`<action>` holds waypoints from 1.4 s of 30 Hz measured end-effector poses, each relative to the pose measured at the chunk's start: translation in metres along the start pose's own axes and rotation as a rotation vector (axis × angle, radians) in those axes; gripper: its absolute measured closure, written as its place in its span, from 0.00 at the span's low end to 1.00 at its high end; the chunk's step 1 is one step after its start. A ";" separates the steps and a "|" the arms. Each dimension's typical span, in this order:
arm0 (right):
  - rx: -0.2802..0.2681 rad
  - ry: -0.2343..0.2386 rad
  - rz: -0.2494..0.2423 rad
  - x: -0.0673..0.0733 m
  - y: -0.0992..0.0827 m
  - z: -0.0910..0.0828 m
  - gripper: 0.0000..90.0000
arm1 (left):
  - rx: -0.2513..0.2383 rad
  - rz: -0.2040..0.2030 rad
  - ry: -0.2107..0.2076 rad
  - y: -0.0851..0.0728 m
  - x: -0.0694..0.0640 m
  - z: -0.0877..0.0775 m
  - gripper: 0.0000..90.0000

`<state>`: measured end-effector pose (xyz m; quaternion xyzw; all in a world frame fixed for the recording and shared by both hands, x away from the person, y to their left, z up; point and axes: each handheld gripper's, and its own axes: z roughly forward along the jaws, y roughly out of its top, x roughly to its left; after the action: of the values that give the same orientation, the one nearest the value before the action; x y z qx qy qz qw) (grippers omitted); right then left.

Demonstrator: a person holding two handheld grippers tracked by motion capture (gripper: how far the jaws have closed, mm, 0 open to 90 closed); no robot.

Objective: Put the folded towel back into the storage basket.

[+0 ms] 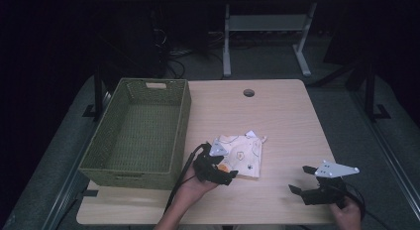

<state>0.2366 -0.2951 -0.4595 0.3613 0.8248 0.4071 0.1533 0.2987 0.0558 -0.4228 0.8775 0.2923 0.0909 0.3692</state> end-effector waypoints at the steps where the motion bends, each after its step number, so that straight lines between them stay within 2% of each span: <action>1: -0.004 0.000 -0.001 0.000 0.000 0.000 0.15 | 0.012 0.003 0.002 0.003 0.001 0.002 0.26; 6: -0.006 0.002 -0.001 -0.001 0.000 0.000 0.15 | 0.041 0.004 0.013 0.016 0.008 0.017 0.26; 8: -0.010 0.003 -0.001 -0.001 0.000 0.000 0.15 | 0.046 -0.003 0.014 0.018 0.008 0.020 0.27; 16: -0.015 0.004 0.000 -0.001 0.000 -0.002 0.15 | 0.098 0.012 0.021 0.032 0.012 0.042 0.30; 23: -0.023 0.005 -0.002 -0.001 0.000 -0.002 0.15 | 0.150 0.021 0.036 0.041 0.022 0.059 0.34; 26: -0.024 0.007 -0.003 -0.001 0.001 -0.002 0.15 | 0.146 0.005 0.044 0.042 0.025 0.064 0.37; 31: -0.029 0.007 0.000 -0.001 0.001 -0.003 0.15 | 0.168 0.007 0.056 0.045 0.028 0.074 0.40; 34: -0.028 0.008 -0.001 -0.001 0.001 -0.003 0.15 | 0.164 0.000 0.057 0.044 0.026 0.080 0.43; 36: -0.029 0.007 -0.004 -0.001 0.001 -0.003 0.15 | 0.182 0.015 0.072 0.041 0.025 0.084 0.45; 42: -0.035 0.008 -0.005 -0.001 0.001 -0.004 0.15 | 0.157 0.000 0.090 0.039 0.024 0.083 0.49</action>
<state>0.2354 -0.2982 -0.4563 0.3546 0.8191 0.4227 0.1573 0.3667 -0.0011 -0.4562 0.8987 0.3149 0.1072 0.2857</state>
